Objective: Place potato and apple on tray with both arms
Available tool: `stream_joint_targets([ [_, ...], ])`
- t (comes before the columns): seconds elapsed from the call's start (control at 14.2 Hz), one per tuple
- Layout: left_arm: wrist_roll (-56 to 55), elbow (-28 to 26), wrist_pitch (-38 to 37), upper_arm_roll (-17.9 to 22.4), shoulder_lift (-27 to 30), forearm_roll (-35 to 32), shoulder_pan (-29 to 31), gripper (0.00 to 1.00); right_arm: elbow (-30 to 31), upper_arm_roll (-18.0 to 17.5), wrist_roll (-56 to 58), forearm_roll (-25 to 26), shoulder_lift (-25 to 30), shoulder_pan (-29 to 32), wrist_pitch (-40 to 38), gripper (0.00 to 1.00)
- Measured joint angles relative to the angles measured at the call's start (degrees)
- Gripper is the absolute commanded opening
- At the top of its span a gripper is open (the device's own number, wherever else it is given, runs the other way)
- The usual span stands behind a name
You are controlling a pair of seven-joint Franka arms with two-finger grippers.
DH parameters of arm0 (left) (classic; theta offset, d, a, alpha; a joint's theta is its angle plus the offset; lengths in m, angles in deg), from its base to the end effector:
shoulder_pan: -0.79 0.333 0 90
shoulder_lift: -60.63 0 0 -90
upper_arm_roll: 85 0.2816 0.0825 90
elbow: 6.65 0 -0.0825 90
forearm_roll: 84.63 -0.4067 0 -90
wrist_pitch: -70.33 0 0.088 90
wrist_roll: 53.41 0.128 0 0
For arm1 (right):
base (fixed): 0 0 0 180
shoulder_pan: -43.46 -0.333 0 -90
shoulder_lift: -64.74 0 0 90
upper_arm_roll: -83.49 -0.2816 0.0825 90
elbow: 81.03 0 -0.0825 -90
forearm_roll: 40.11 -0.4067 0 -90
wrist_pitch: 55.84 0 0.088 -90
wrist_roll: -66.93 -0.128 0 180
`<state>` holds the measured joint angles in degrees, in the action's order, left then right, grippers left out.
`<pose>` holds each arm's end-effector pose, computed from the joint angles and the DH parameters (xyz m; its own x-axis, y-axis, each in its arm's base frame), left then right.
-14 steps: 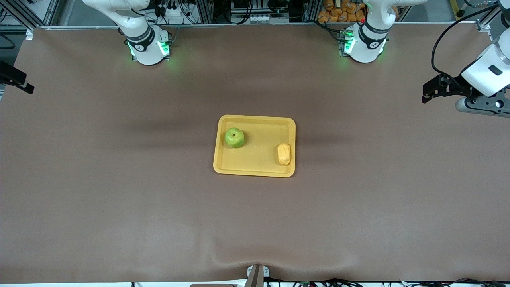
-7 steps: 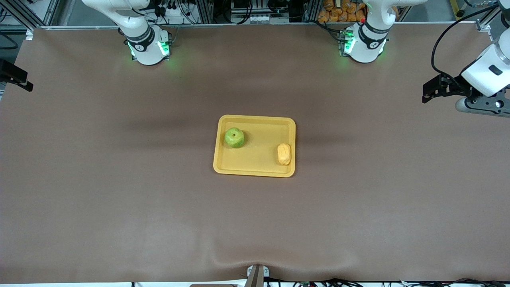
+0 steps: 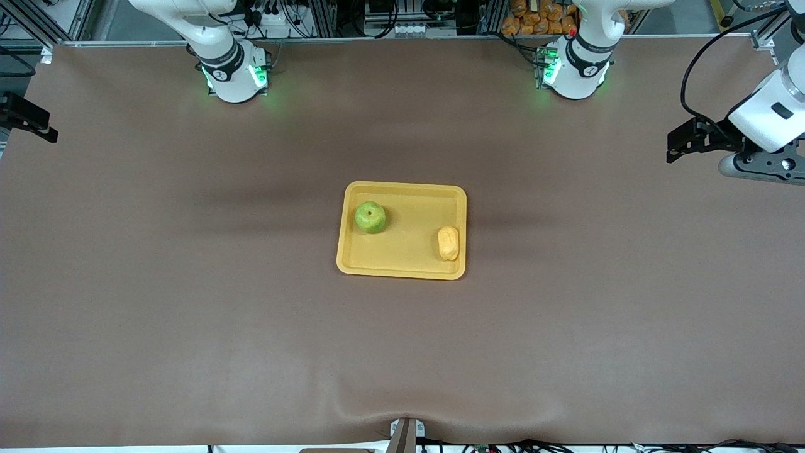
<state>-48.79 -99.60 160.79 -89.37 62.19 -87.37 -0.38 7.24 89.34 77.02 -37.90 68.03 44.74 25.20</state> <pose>0.5672 -0.0494 0.5601 0.9841 -0.1766 -0.0203 -0.1774 -0.9830 -0.0484 0.5381 -0.0743 0.6028 0.9962 0.0465 -0.0736 0.0480 -0.9986 0.0200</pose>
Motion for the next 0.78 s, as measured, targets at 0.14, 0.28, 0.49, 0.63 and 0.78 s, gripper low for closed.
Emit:
stream_joint_targets([
  [0.14,0.0,0.0,0.0,0.0,0.0,0.0,0.0,1.0,0.0,0.1,0.0,-0.1,0.0,0.0,-0.1,1.0],
  [0.28,0.0,0.0,0.0,0.0,0.0,0.0,0.0,1.0,0.0,0.3,0.0,-0.2,0.0,0.0,-0.2,1.0],
  [0.49,0.0,0.0,0.0,0.0,0.0,0.0,0.0,1.0,0.0,0.4,0.0,-0.3,0.0,0.0,-0.5,1.0],
  [0.63,0.0,0.0,0.0,0.0,0.0,0.0,0.0,1.0,0.0,0.4,0.0,-0.4,0.0,0.0,-0.5,1.0],
  [0.78,0.0,0.0,0.0,0.0,0.0,0.0,0.0,1.0,0.0,0.4,0.0,-0.6,0.0,0.0,-0.6,1.0],
])
